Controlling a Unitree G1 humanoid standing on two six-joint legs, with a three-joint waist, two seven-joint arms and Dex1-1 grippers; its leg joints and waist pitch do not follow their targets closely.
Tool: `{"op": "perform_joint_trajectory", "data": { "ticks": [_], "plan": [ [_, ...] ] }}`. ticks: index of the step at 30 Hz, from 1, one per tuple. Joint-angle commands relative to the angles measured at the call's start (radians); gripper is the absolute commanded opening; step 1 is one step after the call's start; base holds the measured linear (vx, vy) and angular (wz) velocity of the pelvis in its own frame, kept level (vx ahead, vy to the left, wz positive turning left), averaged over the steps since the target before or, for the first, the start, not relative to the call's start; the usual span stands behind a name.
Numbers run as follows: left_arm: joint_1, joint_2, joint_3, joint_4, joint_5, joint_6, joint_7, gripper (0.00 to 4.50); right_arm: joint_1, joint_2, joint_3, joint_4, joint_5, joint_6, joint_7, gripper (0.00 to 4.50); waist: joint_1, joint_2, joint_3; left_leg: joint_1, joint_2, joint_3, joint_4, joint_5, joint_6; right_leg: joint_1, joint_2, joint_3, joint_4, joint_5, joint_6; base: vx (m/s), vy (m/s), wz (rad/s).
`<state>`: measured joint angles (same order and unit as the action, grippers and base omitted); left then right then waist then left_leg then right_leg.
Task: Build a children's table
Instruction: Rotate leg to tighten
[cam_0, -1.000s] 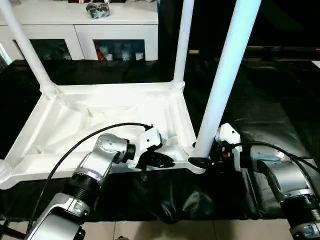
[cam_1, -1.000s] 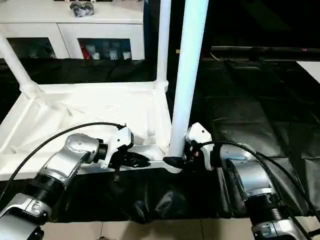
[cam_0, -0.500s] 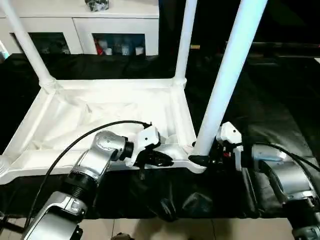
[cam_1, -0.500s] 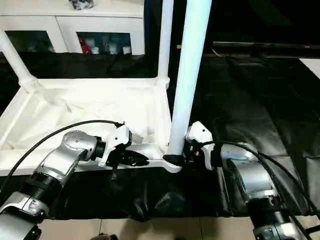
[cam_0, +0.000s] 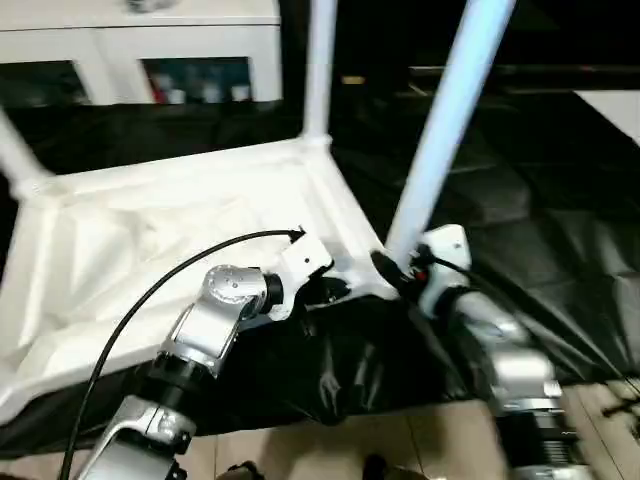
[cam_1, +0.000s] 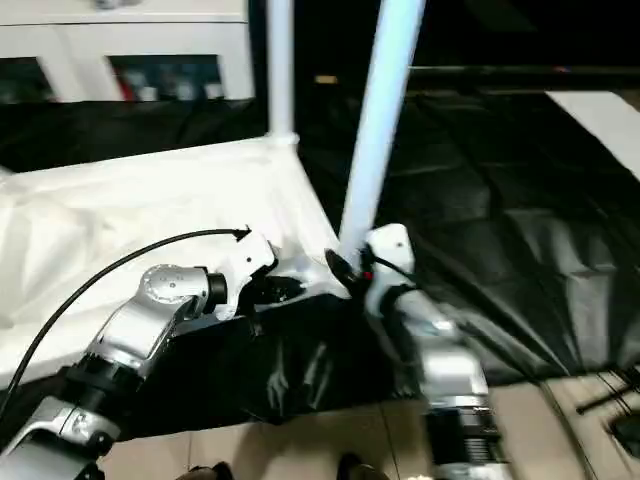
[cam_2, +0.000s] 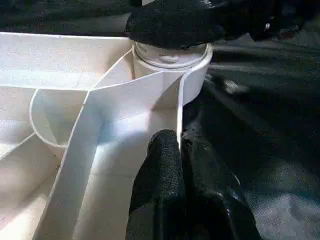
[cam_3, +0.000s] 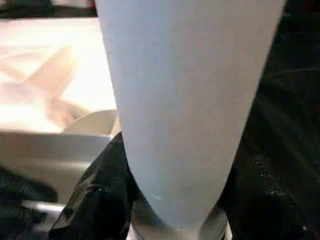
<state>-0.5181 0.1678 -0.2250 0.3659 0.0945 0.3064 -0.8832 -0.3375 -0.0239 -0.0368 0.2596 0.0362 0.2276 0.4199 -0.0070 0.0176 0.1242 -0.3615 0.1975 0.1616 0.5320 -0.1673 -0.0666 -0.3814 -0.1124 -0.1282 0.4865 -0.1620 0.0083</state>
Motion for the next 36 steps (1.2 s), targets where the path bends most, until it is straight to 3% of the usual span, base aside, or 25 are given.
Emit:
{"op": "perform_joint_trajectory", "data": {
  "ticks": [1, 2, 3, 4, 5, 6, 7, 8, 9, 10, 11, 12, 13, 14, 15, 16, 17, 18, 19, 21, 26, 29, 32, 34, 36],
  "plan": [
    [0.002, -0.104, -0.055, -0.030, -0.045, 0.001, 0.031, 0.00, 0.008, 0.097, 0.094, 0.069, 0.067, 0.052, 0.042, 2.30, -0.008, 0.009, -0.021, 0.015, 0.042, -0.045, -0.115, -0.795, -0.049, 0.028, -0.033, 0.000, -0.057, -0.668, -0.020, 0.000, 0.000, 0.00],
    [0.002, -0.104, -0.055, -0.030, -0.045, 0.001, 0.031, 0.00, 0.008, 0.097, 0.094, 0.069, 0.067, 0.052, 0.042, 2.30, -0.003, 0.012, -0.019, 0.009, 0.050, -0.043, -0.129, -0.829, -0.050, 0.035, -0.030, 0.015, -0.029, -0.612, -0.033, 0.000, 0.000, 0.00],
    [-0.004, -0.098, -0.058, -0.024, -0.043, -0.006, 0.023, 0.00, 0.001, 0.088, 0.087, 0.066, 0.075, 0.052, 0.052, 2.30, 0.006, 0.013, -0.019, 0.024, 0.046, -0.032, -0.131, -0.830, -0.051, 0.019, -0.031, 0.030, -0.029, -0.597, -0.053, 0.000, 0.000, 0.00],
    [-0.004, -0.098, -0.058, -0.024, -0.043, -0.006, 0.023, 0.00, 0.001, 0.088, 0.087, 0.066, 0.075, 0.052, 0.052, 2.54, 0.002, 0.001, -0.015, 0.040, 0.033, -0.027, -0.115, -0.803, -0.043, -0.001, -0.034, 0.027, -0.057, -0.663, -0.043, 0.000, 0.000, 0.00],
    [-0.008, -0.089, -0.057, -0.022, -0.042, -0.010, 0.015, 0.00, 0.000, 0.072, 0.086, 0.058, 0.070, 0.053, 0.062, 2.72, -0.001, -0.004, -0.005, 0.087, -0.002, -0.019, -0.055, -0.705, -0.023, -0.045, -0.043, -0.020, -0.143, -0.849, 0.005, 0.000, 0.000, 0.00],
    [-0.008, -0.089, -0.057, -0.022, -0.042, -0.010, 0.015, 0.00, 0.000, 0.072, 0.086, 0.058, 0.070, 0.053, 0.062, 2.75, -0.013, 0.013, -0.008, 0.062, 0.001, -0.028, -0.047, -0.632, -0.006, 0.008, -0.048, -0.065, -0.146, -0.841, 0.047, 0.000, 0.000, 0.00],
    [-0.011, -0.079, -0.054, -0.021, -0.042, -0.013, 0.009, 0.00, 0.001, 0.059, 0.086, 0.053, 0.064, 0.049, 0.067, 2.79, -0.011, 0.034, -0.009, 0.026, 0.030, -0.038, -0.086, -0.696, -0.009, 0.052, -0.037, -0.069, -0.094, -0.727, 0.042, 0.147, 0.026, -0.26],
    [-0.016, -0.066, -0.048, -0.018, -0.042, -0.016, 0.004, 0.00, 0.003, 0.028, 0.099, 0.049, 0.035, 0.034, 0.087, 2.85, 0.047, 0.038, -0.015, -0.070, 0.082, -0.053, -0.167, -0.848, -0.020, 0.125, -0.020, 0.034, 0.140, -0.273, -0.029, 0.167, -0.001, -0.03],
    [-0.018, -0.062, -0.047, -0.015, -0.042, -0.019, 0.000, 0.00, 0.004, 0.019, 0.102, 0.048, 0.032, 0.032, 0.096, 2.96, 0.054, 0.013, -0.013, -0.006, 0.070, -0.010, -0.196, -0.872, -0.019, 0.059, -0.001, 0.068, 0.143, -0.276, -0.046, 0.167, -0.001, -0.03],
    [-0.025, -0.046, -0.043, -0.004, -0.041, -0.033, -0.015, 0.00, 0.010, -0.023, 0.113, 0.040, 0.024, 0.025, 0.146, 2.96, 0.069, -0.058, -0.005, 0.139, -0.043, 0.022, 0.022, -0.521, -0.027, -0.105, -0.035, 0.058, -0.124, -0.936, 0.036, 0.061, -0.131, 0.34],
    [-0.025, -0.046, -0.043, -0.004, -0.041, -0.033, -0.015, 0.00, 0.010, -0.023, 0.113, 0.040, 0.024, 0.025, 0.146, 2.96, 0.064, -0.054, -0.013, 0.137, -0.056, 0.012, 0.068, -0.329, 0.012, -0.103, -0.090, 0.089, -0.131, -1.067, 0.020, 0.046, -0.094, 0.22],
    [-0.028, -0.037, -0.042, 0.004, -0.041, -0.042, -0.024, 0.00, 0.011, -0.044, 0.112, 0.036, 0.030, 0.027, 0.174, 2.96, 0.070, -0.050, -0.014, 0.084, -0.042, -0.008, 0.056, -0.188, 0.045, -0.043, -0.126, 0.127, -0.121, -1.073, -0.015, 0.111, -0.094, 0.04],
    [-0.032, -0.026, -0.040, 0.011, -0.044, -0.054, -0.042, 0.00, 0.013, -0.069, 0.113, 0.031, 0.036, 0.028, 0.210, 2.96, 0.082, -0.043, -0.014, 0.000, -0.015, -0.035, -0.010, -0.107, 0.041, 0.043, -0.115, 0.110, -0.060, -0.947, -0.034, 0.111, 0.006, -0.27],
    [-0.035, -0.014, -0.038, 0.015, -0.047, -0.058, -0.056, 0.00, 0.013, -0.096, 0.114, 0.024, 0.047, 0.031, 0.252, 2.96, 0.084, -0.031, -0.040, 0.017, 0.011, -0.031, -0.054, -0.131, 0.029, 0.036, -0.063, 0.092, -0.022, -0.641, -0.074, 0.134, -0.001, -0.23],
    [-0.040, 0.002, -0.036, 0.020, -0.051, -0.067, -0.081, 0.00, 0.014, -0.134, 0.116, 0.015, 0.063, 0.042, 0.312, 2.96, 0.081, -0.018, -0.054, 0.027, 0.019, -0.023, -0.057, -0.157, 0.041, 0.030, -0.037, 0.090, 0.008, -0.373, -0.144, 0.069, -0.001, -0.05],
    [-0.044, 0.013, -0.036, 0.023, -0.054, -0.073, -0.098, 0.00, 0.014, -0.158, 0.118, 0.009, 0.075, 0.049, 0.352, 2.96, 0.079, -0.018, -0.050, 0.032, 0.022, -0.017, -0.059, -0.193, 0.045, 0.022, -0.035, 0.093, 0.010, -0.321, -0.172, 0.000, 0.000, 0.00],
    [-0.049, 0.022, -0.033, 0.027, -0.055, -0.076, -0.111, 0.00, 0.014, -0.184, 0.124, 0.005, 0.084, 0.048, 0.392, 2.96, 0.073, -0.022, -0.040, 0.038, 0.020, -0.007, -0.061, -0.313, 0.049, 0.011, -0.030, 0.096, -0.001, -0.405, -0.193, 0.019, -0.012, 0.20],
    [-0.050, 0.026, -0.033, 0.027, -0.057, -0.079, -0.117, 0.00, 0.013, -0.193, 0.127, 0.004, 0.087, 0.047, 0.407, 2.96, 0.069, -0.033, -0.045, 0.044, 0.015, -0.005, -0.055, -0.369, 0.047, 0.008, -0.035, 0.100, -0.008, -0.523, -0.182, 0.019, -0.012, 0.20],
    [-0.052, 0.031, -0.033, 0.028, -0.059, -0.083, -0.129, 0.00, 0.013, -0.208, 0.131, 0.003, 0.091, 0.047, 0.431, 2.96, 0.070, -0.034, -0.050, 0.044, 0.014, -0.003, -0.054, -0.360, 0.050, 0.010, -0.038, 0.105, -0.009, -0.535, -0.179, 0.000, 0.000, 0.00],
    [-0.060, 0.060, -0.037, 0.034, -0.070, -0.101, -0.183, 0.00, 0.006, -0.261, 0.152, 0.010, 0.102, 0.036, 0.525, 2.96, 0.071, -0.027, -0.067, 0.025, 0.022, -0.003, -0.053, -0.269, 0.065, 0.021, -0.035, 0.110, 0.009, -0.407, -0.204, 0.000, 0.000, 0.00],
    [-0.065, 0.097, -0.054, 0.038, -0.087, -0.118, -0.270, 0.00, -0.010, -0.320, 0.181, 0.024, 0.107, 0.015, 0.654, 2.96, 0.077, -0.025, -0.092, 0.023, 0.023, 0.013, -0.030, -0.171, 0.094, 0.026, -0.032, 0.109, 0.033, -0.206, -0.283, 0.049, -0.016, 0.07],
    [-0.068, 0.102, -0.058, 0.043, -0.092, -0.122, -0.286, 0.00, -0.018, -0.329, 0.181, 0.027, 0.115, 0.022, 0.679, 2.96, 0.083, -0.026, -0.109, 0.012, 0.024, 0.012, -0.022, -0.091, 0.122, 0.037, -0.027, 0.103, 0.056, -0.065, -0.319, 0.021, -0.009, 0.03],
    [-0.080, 0.117, -0.068, 0.066, -0.099, -0.139, -0.333, 0.00, -0.040, -0.365, 0.206, 0.041, 0.125, 0.024, 0.762, 2.96, 0.098, -0.024, -0.119, 0.010, 0.025, 0.015, -0.012, -0.054, 0.137, 0.039, -0.027, 0.100, 0.064, -0.030, -0.329, 0.000, 0.000, 0.00],
    [-0.084, 0.118, -0.068, 0.075, -0.100, -0.144, -0.341, 0.00, -0.046, -0.372, 0.214, 0.050, 0.123, 0.018, 0.777, 2.72, 0.107, -0.028, -0.120, 0.005, 0.024, 0.016, -0.008, -0.055, 0.135, 0.038, -0.026, 0.099, 0.066, -0.033, -0.328, 0.000, 0.000, 0.00],
    [-0.096, 0.123, -0.068, 0.104, -0.100, -0.160, -0.355, 0.00, -0.058, -0.386, 0.240, 0.073, 0.102, -0.002, 0.817, 2.64, 0.111, -0.025, -0.113, 0.008, 0.026, 0.016, -0.012, -0.147, 0.097, 0.032, -0.029, 0.098, 0.051, -0.178, -0.302, 0.000, 0.000, 0.00]
  ]
}}
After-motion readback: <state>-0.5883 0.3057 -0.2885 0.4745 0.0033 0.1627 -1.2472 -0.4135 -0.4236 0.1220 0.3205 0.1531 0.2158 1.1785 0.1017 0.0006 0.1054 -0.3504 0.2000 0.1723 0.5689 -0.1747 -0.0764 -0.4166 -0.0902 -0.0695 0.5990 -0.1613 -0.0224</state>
